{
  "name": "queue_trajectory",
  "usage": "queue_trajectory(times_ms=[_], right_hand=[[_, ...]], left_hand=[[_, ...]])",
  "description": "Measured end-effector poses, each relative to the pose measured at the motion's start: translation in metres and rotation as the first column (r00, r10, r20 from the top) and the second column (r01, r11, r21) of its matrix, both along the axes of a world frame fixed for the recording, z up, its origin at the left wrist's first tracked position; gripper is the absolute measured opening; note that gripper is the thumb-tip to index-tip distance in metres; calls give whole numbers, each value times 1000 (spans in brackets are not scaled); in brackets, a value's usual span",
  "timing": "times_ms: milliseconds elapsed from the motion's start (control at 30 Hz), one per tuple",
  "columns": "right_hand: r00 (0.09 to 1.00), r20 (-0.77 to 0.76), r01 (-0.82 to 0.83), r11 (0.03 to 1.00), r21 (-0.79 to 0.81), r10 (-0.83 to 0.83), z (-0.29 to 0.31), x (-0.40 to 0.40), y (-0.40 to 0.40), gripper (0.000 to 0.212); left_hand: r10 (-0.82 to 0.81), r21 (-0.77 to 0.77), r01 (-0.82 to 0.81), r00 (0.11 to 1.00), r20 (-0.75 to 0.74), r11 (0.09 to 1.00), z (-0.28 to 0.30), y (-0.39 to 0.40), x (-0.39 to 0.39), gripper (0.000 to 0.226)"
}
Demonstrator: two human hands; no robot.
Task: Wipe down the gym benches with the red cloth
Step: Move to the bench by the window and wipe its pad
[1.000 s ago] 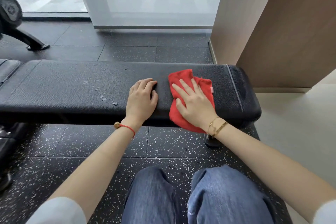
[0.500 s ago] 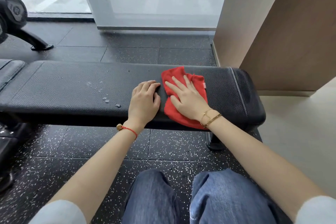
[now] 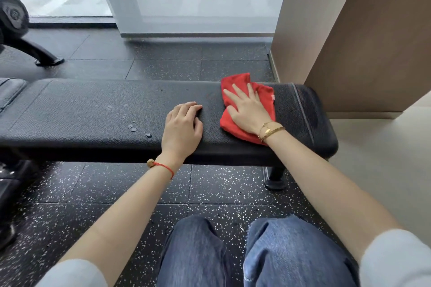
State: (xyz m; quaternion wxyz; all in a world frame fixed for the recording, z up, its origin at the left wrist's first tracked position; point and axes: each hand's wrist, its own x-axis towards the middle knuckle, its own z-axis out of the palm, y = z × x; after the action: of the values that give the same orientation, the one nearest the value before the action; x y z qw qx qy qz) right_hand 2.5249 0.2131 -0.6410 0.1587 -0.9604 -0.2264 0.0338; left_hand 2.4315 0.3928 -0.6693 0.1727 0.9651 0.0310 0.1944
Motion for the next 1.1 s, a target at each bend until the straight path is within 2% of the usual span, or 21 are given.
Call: queue_trajectory(times_ms=[100, 167, 333, 400, 533, 700, 800, 1100], right_hand=[[997, 51, -61, 997, 43, 58, -4, -29, -23, 53], [997, 80, -26, 997, 71, 20, -10, -43, -50, 52], [959, 42, 280, 959, 43, -282, -11, -14, -121, 51], [941, 1, 338, 941, 11, -338, -5, 12, -128, 52], [938, -26, 346, 938, 15, -346, -2, 27, -124, 53], [945, 83, 312, 948, 55, -316, -12, -35, -141, 53], [947, 94, 302, 950, 74, -308, -16, -51, -147, 52], [944, -29, 327, 945, -17, -328, 5, 30, -90, 53]], left_hand=[[-8, -2, 8, 1000, -2, 1000, 0, 1, 0, 36], [-15, 0, 15, 1000, -5, 1000, -1, 3, 0, 36], [-20, -3, 20, 1000, -1, 1000, -1, 1, -1, 36], [-12, -1, 12, 1000, -6, 1000, -1, 0, -1, 36], [-12, 2, 12, 1000, -4, 1000, -2, 0, -1, 36], [-9, 4, 9, 1000, 1, 1000, -5, 0, 0, 37], [-4, 7, 4, 1000, 7, 1000, -4, 0, 0, 36], [17, -9, -16, 1000, 16, 1000, 0, -2, 1, 34]])
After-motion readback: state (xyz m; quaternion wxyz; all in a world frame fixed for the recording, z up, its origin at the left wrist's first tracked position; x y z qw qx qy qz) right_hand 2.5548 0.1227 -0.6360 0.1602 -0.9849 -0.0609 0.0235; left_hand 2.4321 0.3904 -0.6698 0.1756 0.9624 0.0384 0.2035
